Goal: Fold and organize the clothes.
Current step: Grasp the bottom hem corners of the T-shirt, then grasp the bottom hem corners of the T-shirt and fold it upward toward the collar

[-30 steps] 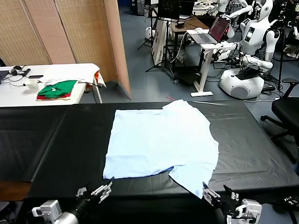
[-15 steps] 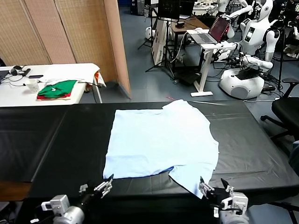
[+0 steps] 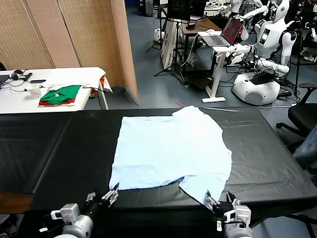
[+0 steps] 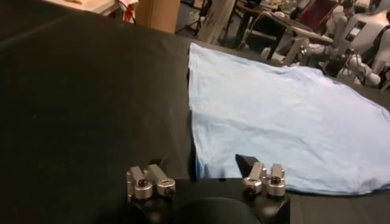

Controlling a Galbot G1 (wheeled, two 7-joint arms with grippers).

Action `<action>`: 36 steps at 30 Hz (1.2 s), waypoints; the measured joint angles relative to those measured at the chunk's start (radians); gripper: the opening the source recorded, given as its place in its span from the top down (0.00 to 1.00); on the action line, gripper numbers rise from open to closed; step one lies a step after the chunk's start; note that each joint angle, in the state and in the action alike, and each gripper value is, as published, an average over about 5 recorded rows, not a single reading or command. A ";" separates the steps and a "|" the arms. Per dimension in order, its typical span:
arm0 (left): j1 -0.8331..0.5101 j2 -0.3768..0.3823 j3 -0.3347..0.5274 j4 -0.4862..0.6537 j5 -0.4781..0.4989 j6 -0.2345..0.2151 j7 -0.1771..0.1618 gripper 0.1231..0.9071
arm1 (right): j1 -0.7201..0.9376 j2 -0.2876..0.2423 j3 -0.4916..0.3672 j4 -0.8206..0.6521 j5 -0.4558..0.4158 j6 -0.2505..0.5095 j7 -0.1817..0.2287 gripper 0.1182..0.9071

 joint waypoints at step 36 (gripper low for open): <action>0.162 0.008 -0.054 -0.159 0.062 -0.060 -0.054 0.97 | -0.092 -0.031 0.037 0.151 -0.001 0.078 -0.095 0.97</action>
